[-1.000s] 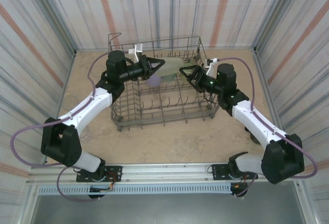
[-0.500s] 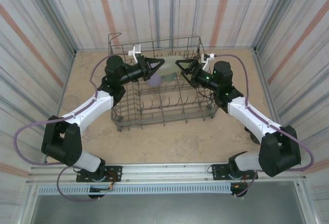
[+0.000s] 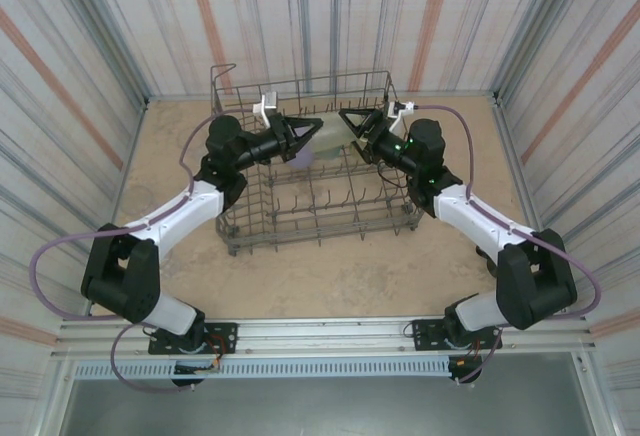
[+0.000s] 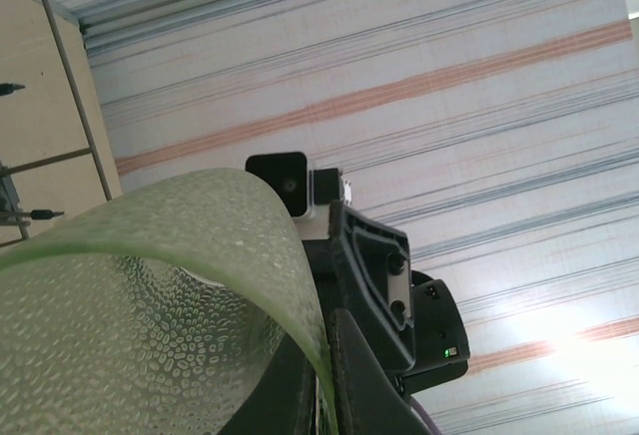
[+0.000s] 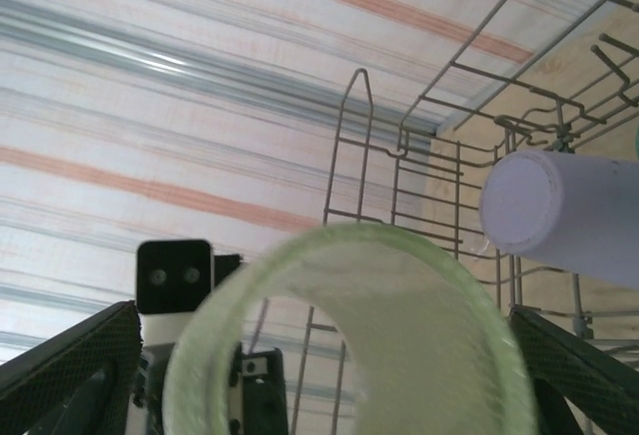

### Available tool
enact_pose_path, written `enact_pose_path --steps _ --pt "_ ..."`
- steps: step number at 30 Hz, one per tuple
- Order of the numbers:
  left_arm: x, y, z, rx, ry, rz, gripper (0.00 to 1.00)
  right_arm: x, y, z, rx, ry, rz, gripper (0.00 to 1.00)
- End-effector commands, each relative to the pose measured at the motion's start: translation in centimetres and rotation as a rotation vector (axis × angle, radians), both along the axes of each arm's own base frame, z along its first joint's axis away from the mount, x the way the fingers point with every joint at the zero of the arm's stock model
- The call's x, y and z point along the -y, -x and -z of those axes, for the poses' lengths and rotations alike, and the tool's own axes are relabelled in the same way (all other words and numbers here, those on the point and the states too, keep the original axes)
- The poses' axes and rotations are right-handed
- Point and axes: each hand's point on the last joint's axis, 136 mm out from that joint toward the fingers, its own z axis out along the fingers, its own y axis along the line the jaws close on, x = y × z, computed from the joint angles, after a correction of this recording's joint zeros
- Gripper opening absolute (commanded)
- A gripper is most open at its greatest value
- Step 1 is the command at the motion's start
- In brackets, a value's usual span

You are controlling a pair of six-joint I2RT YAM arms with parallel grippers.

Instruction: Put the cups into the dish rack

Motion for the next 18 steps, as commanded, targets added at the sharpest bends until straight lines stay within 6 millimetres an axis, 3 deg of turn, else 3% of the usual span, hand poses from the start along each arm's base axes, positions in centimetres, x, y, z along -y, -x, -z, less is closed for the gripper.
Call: enact_pose_path --steps 1,9,11,15,18 --pt "0.2 0.4 -0.3 0.033 0.019 0.015 0.00 -0.5 -0.3 -2.6 0.067 -0.065 0.002 0.90" --pt "0.7 0.2 0.7 0.002 0.012 0.024 0.00 -1.2 -0.2 -2.8 0.069 -0.072 -0.011 0.67" --pt "0.8 0.3 0.7 0.003 0.010 0.032 0.20 -1.2 -0.1 -2.9 0.074 -0.070 -0.013 0.59" --pt "0.6 0.6 0.7 0.014 -0.022 0.032 0.26 -0.9 0.0 -2.8 0.067 -0.049 0.006 0.46" --pt "0.0 0.9 0.9 0.015 -0.057 0.013 0.47 -0.6 0.2 -2.8 0.067 -0.035 0.015 0.44"
